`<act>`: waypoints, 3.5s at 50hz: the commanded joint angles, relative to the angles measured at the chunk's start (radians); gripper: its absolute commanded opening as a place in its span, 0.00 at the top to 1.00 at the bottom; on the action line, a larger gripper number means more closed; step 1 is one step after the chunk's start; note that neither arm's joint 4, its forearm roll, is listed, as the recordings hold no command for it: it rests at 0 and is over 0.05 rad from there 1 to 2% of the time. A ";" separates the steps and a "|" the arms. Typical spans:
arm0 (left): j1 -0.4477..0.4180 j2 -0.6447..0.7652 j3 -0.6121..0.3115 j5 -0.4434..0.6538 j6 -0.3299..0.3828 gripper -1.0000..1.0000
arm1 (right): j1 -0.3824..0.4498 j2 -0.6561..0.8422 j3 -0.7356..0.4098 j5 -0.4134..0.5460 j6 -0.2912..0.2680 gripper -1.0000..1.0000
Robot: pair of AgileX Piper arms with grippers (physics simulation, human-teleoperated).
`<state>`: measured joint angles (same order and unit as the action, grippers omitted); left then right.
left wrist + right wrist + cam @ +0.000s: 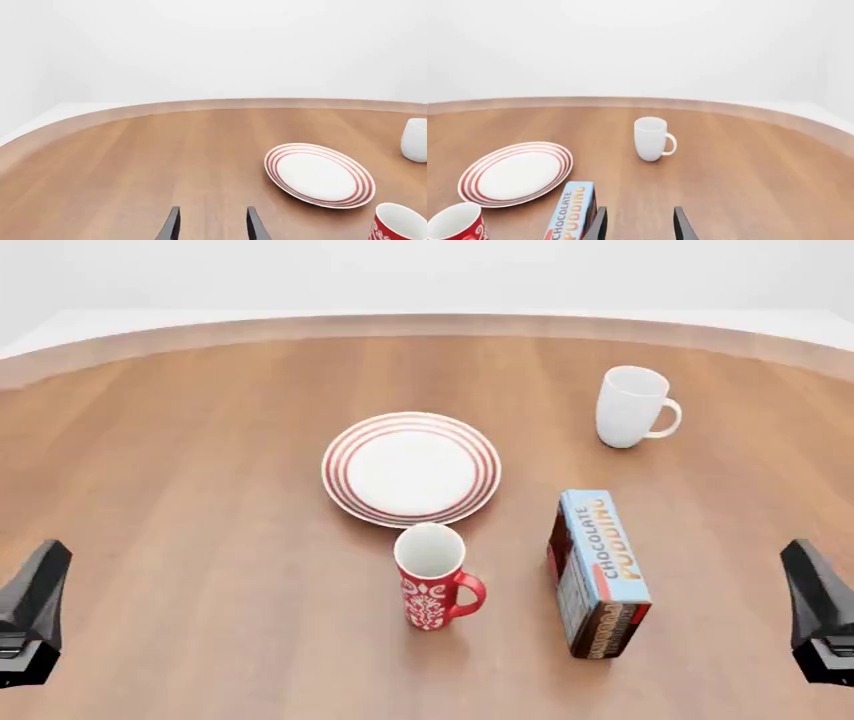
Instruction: Pick up the red mug and put it on the plate
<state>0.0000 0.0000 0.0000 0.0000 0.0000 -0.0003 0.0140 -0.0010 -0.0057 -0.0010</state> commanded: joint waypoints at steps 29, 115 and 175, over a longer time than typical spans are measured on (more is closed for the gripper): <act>0.000 0.000 0.000 0.000 0.000 0.00 | 0.263 0.214 -0.327 0.153 -0.112 0.00; 0.000 0.000 0.000 0.000 0.000 0.00 | 0.788 0.924 -0.871 0.579 -0.221 0.00; 0.000 0.000 0.000 0.000 0.000 0.00 | 0.862 1.150 -0.736 0.354 -0.146 0.00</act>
<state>0.0000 0.0000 0.0000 0.0000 0.0000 0.8550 1.1291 -0.7462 0.3779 -0.1557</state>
